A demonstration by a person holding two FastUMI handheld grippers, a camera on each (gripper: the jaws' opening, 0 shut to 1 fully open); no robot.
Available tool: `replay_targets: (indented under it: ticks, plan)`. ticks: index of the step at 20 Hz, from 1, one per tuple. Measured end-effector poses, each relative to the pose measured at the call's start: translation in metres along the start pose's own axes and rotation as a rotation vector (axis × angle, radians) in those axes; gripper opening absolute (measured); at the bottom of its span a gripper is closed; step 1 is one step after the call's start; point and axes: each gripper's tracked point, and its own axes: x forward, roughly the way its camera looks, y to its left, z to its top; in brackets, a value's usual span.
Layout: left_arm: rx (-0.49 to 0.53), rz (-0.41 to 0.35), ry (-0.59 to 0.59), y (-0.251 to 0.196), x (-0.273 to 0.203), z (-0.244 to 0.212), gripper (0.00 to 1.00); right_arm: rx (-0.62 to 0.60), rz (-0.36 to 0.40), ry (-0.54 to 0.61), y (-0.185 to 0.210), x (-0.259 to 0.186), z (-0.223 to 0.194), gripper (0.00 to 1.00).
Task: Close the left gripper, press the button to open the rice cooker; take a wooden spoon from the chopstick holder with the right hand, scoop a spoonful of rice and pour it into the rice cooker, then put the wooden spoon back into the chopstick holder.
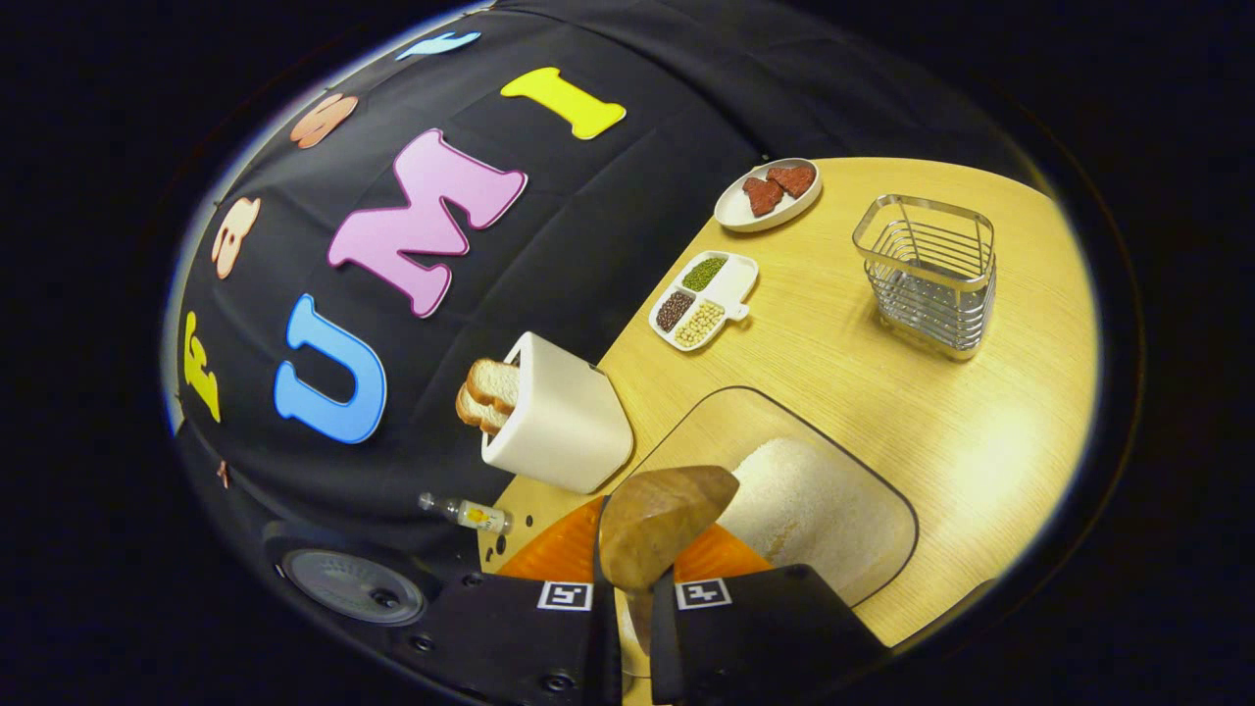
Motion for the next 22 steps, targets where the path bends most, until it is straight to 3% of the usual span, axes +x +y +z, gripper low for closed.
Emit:
replay_targets:
  ticks: [8, 9, 10, 12, 22]
  plan:
    - [0.009, 0.019, -0.047, 0.004, -0.016, 0.017, 0.96, 0.187, 0.016, -0.066, 0.005, -0.039, 0.062, 0.16]
    - [0.014, 0.021, -0.051, 0.005, -0.020, 0.017, 0.96, 0.209, 0.024, -0.055, 0.009, -0.042, 0.063, 0.11]
    - [0.021, 0.022, -0.056, 0.007, -0.025, 0.018, 0.96, 0.233, 0.034, -0.041, 0.014, -0.045, 0.064, 0.16]
    - [0.032, 0.038, -0.061, 0.012, -0.032, 0.017, 0.96, 0.275, 0.066, -0.020, 0.028, -0.051, 0.063, 0.16]
    - [0.053, 0.086, -0.128, 0.032, -0.063, 0.024, 0.96, 0.247, 0.242, 0.225, 0.150, -0.061, -0.028, 0.16]
